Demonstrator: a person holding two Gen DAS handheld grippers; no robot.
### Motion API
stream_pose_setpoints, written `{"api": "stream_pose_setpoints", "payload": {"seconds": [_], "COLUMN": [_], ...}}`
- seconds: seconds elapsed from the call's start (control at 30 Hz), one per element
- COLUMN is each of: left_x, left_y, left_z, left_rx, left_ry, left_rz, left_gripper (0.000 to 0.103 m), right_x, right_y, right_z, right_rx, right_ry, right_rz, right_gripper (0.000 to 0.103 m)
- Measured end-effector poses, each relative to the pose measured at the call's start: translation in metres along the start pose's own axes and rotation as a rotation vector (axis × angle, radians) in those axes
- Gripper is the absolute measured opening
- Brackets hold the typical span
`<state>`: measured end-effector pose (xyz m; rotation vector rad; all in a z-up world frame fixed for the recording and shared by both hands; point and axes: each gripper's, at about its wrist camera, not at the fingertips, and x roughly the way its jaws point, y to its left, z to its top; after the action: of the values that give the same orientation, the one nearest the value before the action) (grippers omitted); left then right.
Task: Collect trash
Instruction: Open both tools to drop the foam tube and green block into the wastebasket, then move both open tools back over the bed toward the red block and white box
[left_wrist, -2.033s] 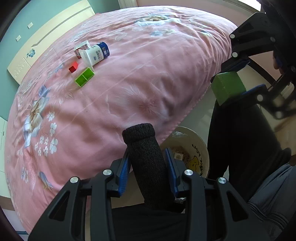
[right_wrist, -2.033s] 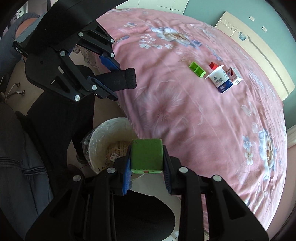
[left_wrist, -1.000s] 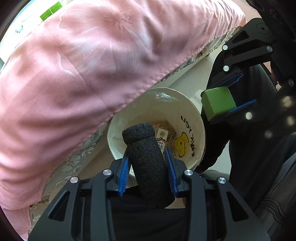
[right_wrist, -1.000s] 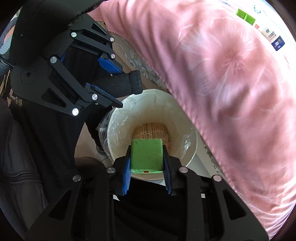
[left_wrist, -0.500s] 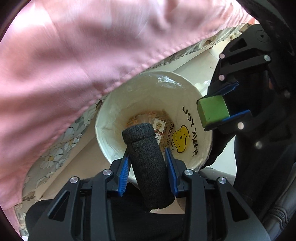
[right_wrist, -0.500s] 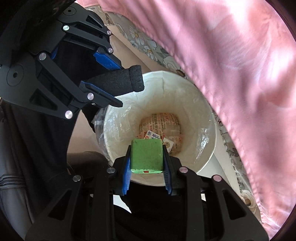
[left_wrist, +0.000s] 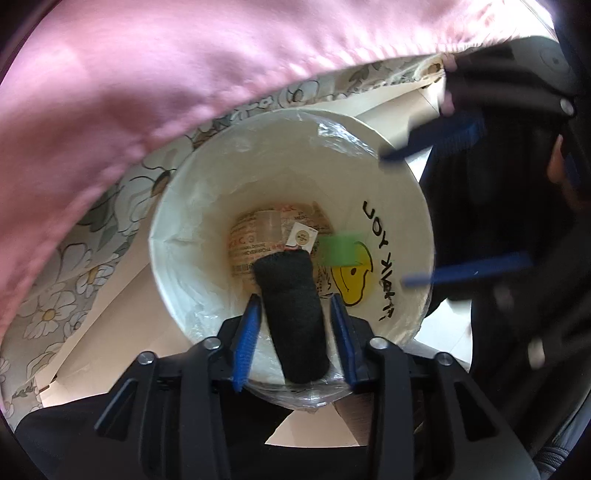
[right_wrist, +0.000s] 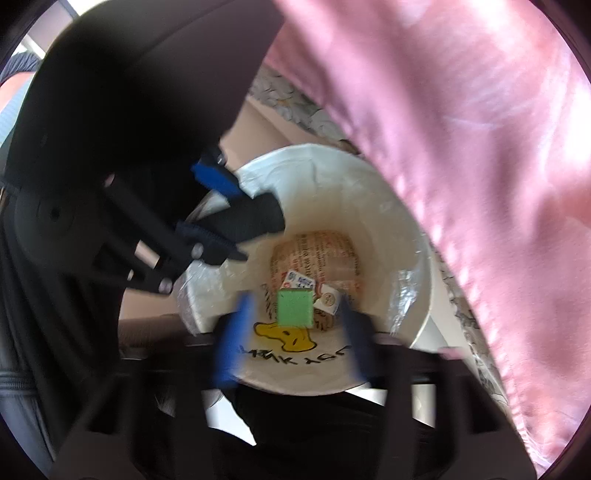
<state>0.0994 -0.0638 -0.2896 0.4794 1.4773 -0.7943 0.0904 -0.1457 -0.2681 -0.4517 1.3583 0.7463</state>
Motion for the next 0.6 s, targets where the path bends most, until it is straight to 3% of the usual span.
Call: {"api": "stream_pose_setpoints", "payload": {"seconds": [0.03, 0.17, 0.6], "left_x": [0.003, 0.002, 0.008], "left_y": [0.000, -0.003, -0.004], "left_z": [0.000, -0.001, -0.003], "left_rx": [0.003, 0.001, -0.012], "left_ry": [-0.004, -0.011, -0.015], "left_rz": [0.010, 0.019, 0.038], "left_gripper": [0.068, 0.089, 0.091], "right_x": [-0.002, -0.004, -0.001], "right_y": [0.000, -0.001, -0.006], "right_z": [0.000, -0.005, -0.015], "right_rx": [0.003, 0.017, 0.045], "right_ry": [-0.009, -0.008, -0.009], "right_rz": [-0.002, -0.009, -0.029], "right_gripper": [0.076, 0.089, 0.095]}}
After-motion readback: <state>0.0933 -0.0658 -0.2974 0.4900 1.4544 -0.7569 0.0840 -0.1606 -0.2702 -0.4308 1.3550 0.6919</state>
